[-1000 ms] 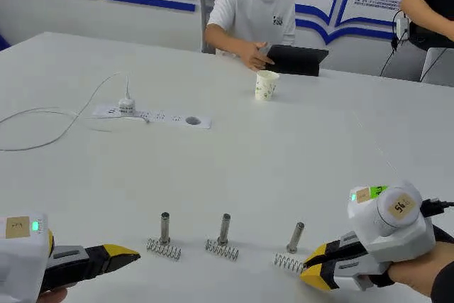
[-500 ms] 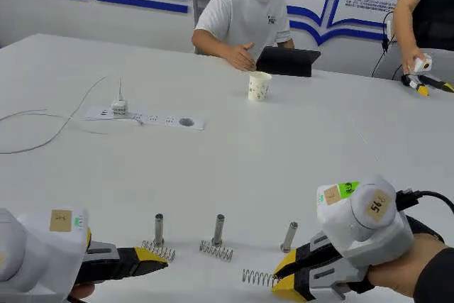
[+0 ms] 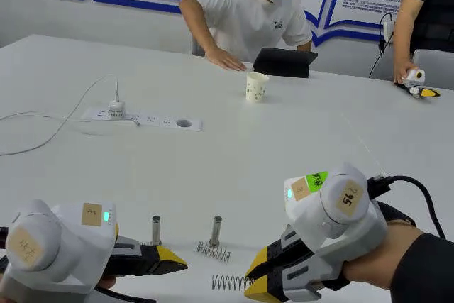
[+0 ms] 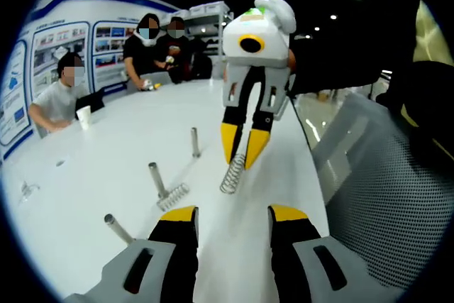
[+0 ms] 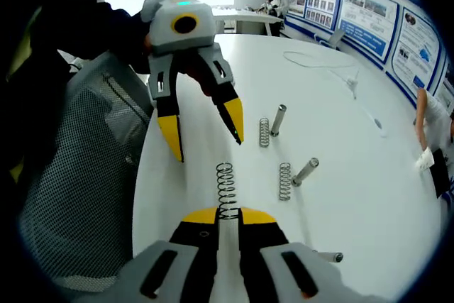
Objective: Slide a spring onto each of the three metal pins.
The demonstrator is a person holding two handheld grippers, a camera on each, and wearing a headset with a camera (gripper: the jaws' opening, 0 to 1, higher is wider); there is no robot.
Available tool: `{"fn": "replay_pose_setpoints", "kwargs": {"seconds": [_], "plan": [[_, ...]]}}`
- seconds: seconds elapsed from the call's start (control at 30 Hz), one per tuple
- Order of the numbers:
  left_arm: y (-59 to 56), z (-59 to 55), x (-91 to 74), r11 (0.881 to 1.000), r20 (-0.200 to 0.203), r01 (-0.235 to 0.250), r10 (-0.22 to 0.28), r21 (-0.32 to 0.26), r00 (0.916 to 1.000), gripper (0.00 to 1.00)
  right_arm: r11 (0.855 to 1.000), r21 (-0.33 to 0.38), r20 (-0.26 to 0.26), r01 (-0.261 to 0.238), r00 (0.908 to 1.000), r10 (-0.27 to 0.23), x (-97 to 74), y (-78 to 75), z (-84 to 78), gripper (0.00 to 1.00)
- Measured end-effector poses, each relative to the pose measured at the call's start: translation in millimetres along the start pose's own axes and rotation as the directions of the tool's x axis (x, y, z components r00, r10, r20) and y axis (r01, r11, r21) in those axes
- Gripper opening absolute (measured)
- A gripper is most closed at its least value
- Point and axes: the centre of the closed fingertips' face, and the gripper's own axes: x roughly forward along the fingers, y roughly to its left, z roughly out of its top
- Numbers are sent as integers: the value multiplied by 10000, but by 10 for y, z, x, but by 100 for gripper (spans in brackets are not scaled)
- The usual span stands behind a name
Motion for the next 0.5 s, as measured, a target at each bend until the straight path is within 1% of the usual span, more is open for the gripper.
{"fn": "replay_pose_setpoints", "kwargs": {"seconds": [0.2,0.5], "plan": [[-19,29,49,9997,0,49,-49,238,10000,32,9994,-318,-55,-147,9999,145,35,49,103,11],[-66,42,80,9980,1,191,-192,610,9998,20,9965,-711,-327,-434,9986,412,96,135,159,11]]}}
